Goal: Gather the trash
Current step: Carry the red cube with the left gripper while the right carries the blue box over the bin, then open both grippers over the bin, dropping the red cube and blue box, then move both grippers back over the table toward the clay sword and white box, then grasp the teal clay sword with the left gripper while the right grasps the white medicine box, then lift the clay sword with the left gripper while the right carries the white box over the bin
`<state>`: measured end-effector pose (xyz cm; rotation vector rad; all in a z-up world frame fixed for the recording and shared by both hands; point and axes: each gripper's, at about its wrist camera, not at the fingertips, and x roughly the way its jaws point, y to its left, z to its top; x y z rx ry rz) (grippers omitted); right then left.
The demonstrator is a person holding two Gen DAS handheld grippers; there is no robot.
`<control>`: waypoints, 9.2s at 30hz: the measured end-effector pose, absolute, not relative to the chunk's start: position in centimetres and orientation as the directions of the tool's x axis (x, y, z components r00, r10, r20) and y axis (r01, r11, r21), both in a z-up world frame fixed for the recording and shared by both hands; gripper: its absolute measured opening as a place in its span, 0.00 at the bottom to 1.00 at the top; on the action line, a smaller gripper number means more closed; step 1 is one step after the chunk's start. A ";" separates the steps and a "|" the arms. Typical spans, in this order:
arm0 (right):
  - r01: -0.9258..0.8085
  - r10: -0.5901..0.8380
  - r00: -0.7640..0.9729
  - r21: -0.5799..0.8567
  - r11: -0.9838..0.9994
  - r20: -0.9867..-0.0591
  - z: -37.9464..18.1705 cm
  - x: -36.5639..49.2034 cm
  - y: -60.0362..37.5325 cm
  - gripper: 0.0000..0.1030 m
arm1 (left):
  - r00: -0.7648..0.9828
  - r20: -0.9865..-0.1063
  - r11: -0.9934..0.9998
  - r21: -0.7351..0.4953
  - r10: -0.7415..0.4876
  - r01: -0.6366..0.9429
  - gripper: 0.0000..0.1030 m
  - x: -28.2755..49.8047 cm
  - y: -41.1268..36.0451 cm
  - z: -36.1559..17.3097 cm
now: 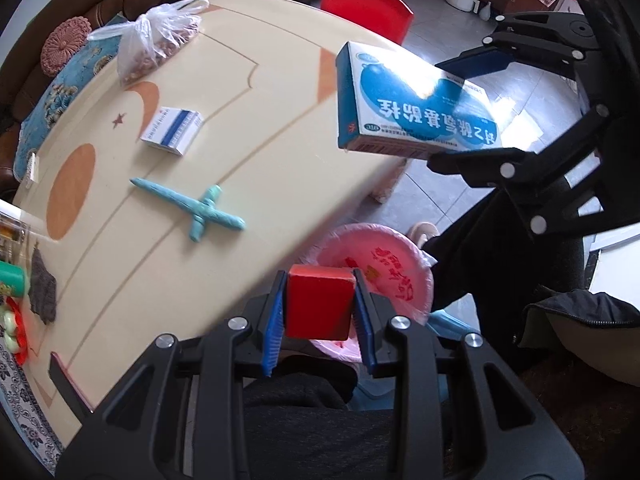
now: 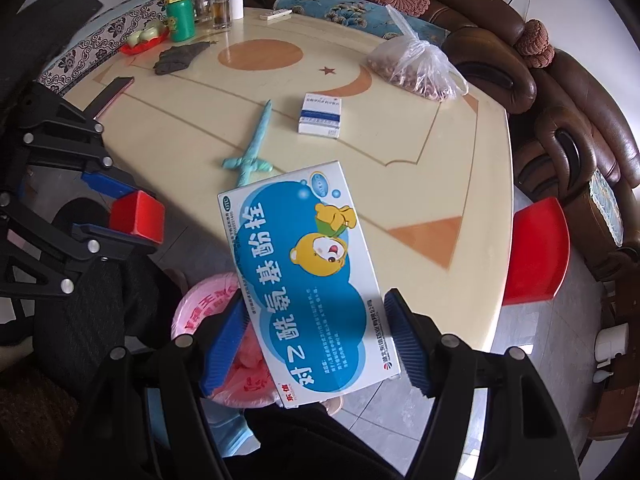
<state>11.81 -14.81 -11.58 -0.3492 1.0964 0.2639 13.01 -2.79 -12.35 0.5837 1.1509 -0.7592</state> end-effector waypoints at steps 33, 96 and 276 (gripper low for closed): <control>-0.384 0.111 0.272 -0.002 0.923 -0.956 -21.8 6.5 -12.7 0.65 | 0.035 -0.971 0.646 -0.129 -0.235 0.752 0.31 8.3 -2.0 -23.4; -0.302 0.212 0.088 0.177 0.937 -0.973 -32.7 7.9 -12.7 0.72 | 0.040 -0.986 0.784 -0.106 -0.164 0.611 0.39 9.4 -0.8 -30.1; -0.230 0.124 0.398 0.032 0.973 -0.909 -13.3 7.9 -14.7 0.58 | 0.391 -0.900 0.901 -0.006 -0.194 0.434 0.16 10.4 -1.2 -13.8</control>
